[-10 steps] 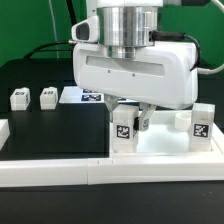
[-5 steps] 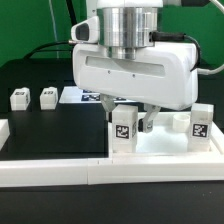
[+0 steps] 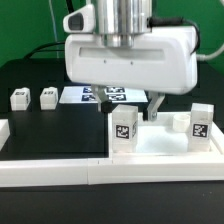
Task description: Assemble square table
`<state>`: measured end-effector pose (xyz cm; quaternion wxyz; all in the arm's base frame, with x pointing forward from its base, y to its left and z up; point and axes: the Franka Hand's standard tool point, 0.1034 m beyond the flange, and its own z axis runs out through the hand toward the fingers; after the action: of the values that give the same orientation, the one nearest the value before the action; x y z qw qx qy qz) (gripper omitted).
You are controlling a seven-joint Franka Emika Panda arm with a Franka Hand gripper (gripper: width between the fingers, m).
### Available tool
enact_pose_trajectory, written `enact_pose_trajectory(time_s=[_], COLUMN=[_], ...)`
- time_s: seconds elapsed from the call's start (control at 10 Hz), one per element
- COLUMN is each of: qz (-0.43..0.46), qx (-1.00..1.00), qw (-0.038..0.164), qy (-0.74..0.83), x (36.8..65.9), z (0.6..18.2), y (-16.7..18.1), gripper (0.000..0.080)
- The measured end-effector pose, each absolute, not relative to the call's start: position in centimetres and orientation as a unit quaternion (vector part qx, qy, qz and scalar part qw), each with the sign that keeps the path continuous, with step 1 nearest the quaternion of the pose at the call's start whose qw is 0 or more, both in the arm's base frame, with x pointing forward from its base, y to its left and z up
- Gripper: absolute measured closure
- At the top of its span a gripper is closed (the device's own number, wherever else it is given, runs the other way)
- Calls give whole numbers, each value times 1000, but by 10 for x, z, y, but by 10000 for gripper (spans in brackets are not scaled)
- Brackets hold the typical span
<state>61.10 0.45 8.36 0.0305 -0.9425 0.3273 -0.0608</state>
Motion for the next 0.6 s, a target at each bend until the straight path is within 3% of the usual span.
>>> enact_pose_trajectory(time_s=[0.1, 0.6], qz=[-65, -59], qx=[-950, -962], qw=[31, 27], qy=[304, 264], x=[609, 607], z=[94, 95], y=[8, 16], gripper=[150, 150])
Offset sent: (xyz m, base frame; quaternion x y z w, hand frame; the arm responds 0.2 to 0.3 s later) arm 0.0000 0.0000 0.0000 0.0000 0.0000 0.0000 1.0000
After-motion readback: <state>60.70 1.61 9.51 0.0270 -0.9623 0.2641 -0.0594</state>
